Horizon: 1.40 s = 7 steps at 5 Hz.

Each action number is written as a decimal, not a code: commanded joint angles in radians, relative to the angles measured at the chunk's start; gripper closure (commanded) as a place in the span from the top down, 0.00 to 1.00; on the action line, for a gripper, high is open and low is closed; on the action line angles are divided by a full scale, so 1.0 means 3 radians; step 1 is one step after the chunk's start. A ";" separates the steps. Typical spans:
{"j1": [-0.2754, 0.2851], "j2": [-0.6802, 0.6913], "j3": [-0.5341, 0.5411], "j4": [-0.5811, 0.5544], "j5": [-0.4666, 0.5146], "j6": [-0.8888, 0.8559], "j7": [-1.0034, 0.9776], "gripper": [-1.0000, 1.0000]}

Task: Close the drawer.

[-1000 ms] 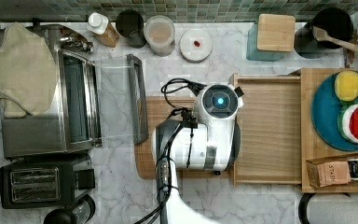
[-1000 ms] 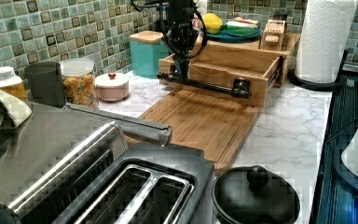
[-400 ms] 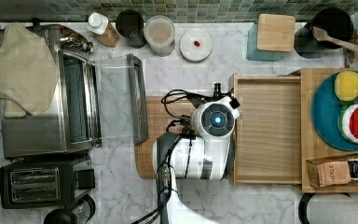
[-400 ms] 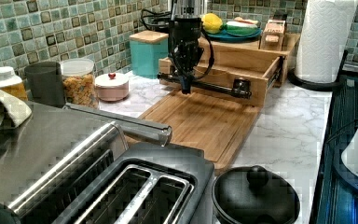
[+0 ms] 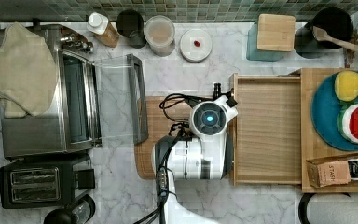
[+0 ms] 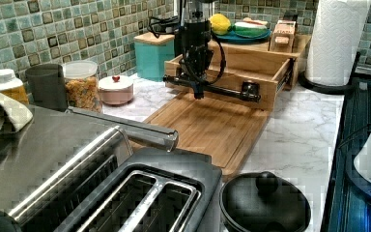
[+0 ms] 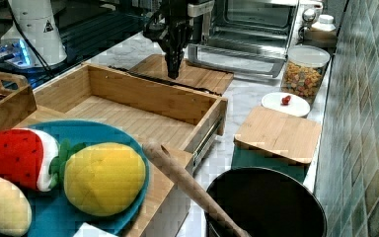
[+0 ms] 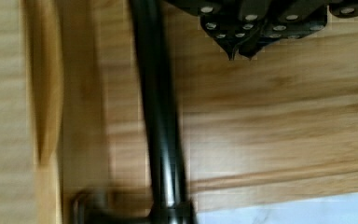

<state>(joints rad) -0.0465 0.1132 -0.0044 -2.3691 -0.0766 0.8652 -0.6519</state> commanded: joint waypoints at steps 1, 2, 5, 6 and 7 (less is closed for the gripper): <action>-0.0216 0.0205 -0.0156 0.0087 -0.0001 0.0445 -0.0259 0.00; -0.0372 0.0183 -0.0219 0.0242 -0.0005 0.0148 -0.0485 0.00; -0.0946 0.0185 -0.0572 0.0394 0.0251 0.0421 -0.1625 0.00; -0.0912 0.0197 -0.0844 0.0453 0.0443 0.0528 -0.1945 0.00; -0.1016 0.0210 -0.0938 0.0530 0.0423 0.0557 -0.1979 0.00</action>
<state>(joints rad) -0.1719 0.1857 -0.1670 -2.3535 0.0374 1.0166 -1.2041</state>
